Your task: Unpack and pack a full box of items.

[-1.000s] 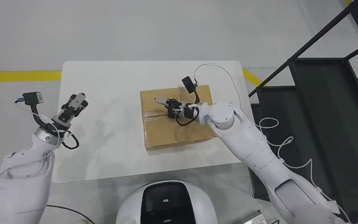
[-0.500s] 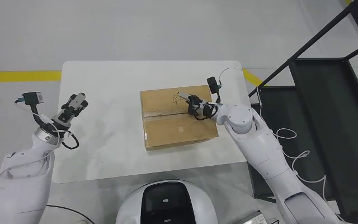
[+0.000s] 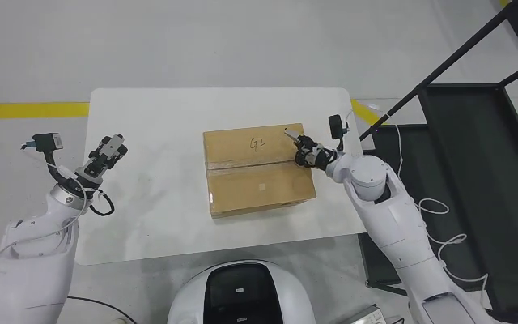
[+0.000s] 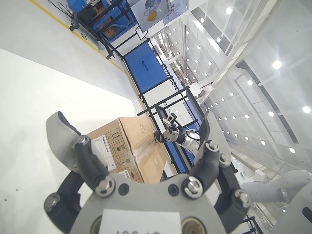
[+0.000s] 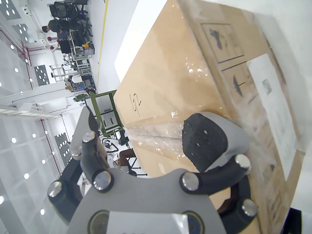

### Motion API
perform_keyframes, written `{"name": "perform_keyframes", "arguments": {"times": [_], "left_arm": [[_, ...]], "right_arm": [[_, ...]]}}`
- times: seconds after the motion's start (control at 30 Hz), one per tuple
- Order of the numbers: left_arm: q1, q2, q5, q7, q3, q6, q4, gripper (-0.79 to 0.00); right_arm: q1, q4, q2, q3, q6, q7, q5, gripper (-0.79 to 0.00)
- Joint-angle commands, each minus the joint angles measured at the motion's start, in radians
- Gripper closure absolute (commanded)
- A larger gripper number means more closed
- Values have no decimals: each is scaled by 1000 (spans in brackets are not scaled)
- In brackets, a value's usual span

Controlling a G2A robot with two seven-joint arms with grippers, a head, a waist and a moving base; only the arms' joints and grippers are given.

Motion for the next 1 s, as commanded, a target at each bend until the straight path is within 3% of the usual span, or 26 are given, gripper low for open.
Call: {"name": "perform_keyframes", "arguments": {"times": [0.0,0.3,0.8,0.97], "left_arm": [[0,0,0,0,0,0,0,-785],[0,0,0,0,0,0,0,-785],[0,0,0,0,0,0,0,-785],[0,0,0,0,0,0,0,-785]], "right_arm": [[-12,-5,3,17,6,-12,-5,-785],[-91,-58,11,96,9,-80,3,-785],[-223,-108,14,209,-142,-211,26,-785],[-226,-108,14,210,-148,-211,27,-784]]}}
